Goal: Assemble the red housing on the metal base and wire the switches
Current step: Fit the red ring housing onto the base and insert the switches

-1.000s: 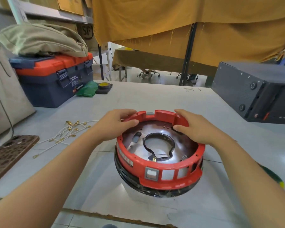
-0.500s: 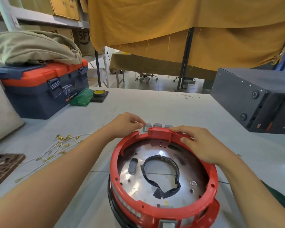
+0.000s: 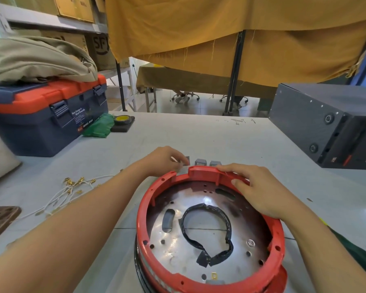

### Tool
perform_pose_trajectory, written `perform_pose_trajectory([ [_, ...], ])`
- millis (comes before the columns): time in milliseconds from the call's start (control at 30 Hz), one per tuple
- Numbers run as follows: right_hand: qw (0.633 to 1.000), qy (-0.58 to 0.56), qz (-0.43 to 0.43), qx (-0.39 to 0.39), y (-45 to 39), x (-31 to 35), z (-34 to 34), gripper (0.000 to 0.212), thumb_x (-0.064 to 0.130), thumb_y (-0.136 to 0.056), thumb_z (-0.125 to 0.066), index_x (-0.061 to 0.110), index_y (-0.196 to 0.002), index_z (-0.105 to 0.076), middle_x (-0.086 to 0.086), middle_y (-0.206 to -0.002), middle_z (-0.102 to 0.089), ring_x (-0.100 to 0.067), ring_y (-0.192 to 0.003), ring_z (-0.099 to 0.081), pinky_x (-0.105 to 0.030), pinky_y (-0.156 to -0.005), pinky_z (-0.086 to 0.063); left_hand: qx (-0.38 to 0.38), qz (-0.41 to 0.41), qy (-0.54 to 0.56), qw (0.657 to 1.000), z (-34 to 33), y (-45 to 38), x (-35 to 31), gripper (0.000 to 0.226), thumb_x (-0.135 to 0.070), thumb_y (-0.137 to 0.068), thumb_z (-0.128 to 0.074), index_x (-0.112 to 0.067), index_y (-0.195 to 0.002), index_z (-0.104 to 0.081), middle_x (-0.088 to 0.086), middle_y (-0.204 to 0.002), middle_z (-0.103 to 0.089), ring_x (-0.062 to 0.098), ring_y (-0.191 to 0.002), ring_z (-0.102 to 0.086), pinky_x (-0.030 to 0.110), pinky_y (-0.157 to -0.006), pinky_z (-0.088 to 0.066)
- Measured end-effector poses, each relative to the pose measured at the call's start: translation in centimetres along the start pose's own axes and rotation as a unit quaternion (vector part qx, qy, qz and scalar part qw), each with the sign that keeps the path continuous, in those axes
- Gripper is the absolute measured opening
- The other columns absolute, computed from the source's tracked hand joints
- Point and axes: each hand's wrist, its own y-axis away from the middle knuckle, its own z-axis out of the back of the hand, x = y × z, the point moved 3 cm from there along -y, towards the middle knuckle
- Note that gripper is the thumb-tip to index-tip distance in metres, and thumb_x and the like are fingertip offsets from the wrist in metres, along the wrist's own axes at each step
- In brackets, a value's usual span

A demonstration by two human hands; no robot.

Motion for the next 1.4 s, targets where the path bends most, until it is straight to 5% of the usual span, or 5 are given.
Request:
perform_pose_trajectory([
  [267,1.0,-0.001,-0.001,-0.023,-0.1,0.7,-0.5,0.043,0.005,-0.094,-0.048,0.033,-0.126,-0.057,0.012,-0.132,-0.056,-0.011,-0.123,-0.049,-0.004,-0.085,-0.026,-0.127,-0.028,0.237,0.963,2.7,4.0,-0.9,0.012,-0.016,-0.088,-0.063,-0.027,-0.087,-0.069,-0.013,-0.085,-0.069,0.003,-0.074,-0.066,0.008,-0.061,-0.045],
  [767,0.993,0.038,-0.038,-0.106,-0.4,2.6,-2.2,0.048,0.004,-0.091,-0.042,0.033,-0.126,-0.058,-0.003,-0.121,-0.065,-0.028,-0.111,-0.057,-0.037,-0.092,-0.046,-0.05,-0.061,0.321,0.944,2.4,11.5,-4.3,0.03,-0.014,-0.073,-0.076,-0.025,-0.101,-0.069,0.009,-0.085,-0.07,0.016,-0.07,-0.069,0.028,-0.071,-0.056],
  [933,0.984,0.057,-0.016,-0.167,-0.2,3.3,-1.5,0.03,0.022,-0.095,-0.051,0.017,-0.122,-0.062,-0.005,-0.129,-0.059,-0.023,-0.12,-0.049,-0.027,-0.1,-0.032,-0.038,-0.062,0.311,0.948,1.7,13.3,-5.2,0.035,-0.016,-0.076,-0.075,-0.032,-0.106,-0.068,0.013,-0.092,-0.071,0.043,-0.081,-0.063,0.064,-0.08,-0.046],
  [1133,0.978,-0.184,0.092,-0.028,2.8,7.7,-0.6,0.014,0.041,-0.09,-0.055,0.039,-0.087,-0.069,0.022,-0.079,-0.068,0.007,-0.08,-0.061,-0.003,-0.069,-0.044,-0.043,-0.071,0.285,0.955,0.8,14.8,-5.8,0.031,-0.017,-0.078,-0.074,-0.035,-0.103,-0.067,-0.003,-0.085,-0.074,0.01,-0.08,-0.07,0.016,-0.068,-0.051],
  [1400,0.972,-0.212,0.101,-0.029,5.2,9.2,-1.2,0.023,0.022,-0.081,-0.071,0.033,-0.101,-0.067,0.01,-0.092,-0.07,0.0,-0.085,-0.064,-0.007,-0.07,-0.049,-0.107,-0.086,0.2,0.97,0.5,17.6,-6.1,0.033,-0.021,-0.077,-0.074,-0.027,-0.107,-0.06,-0.009,-0.093,-0.066,0.008,-0.084,-0.067,0.024,-0.08,-0.055],
])
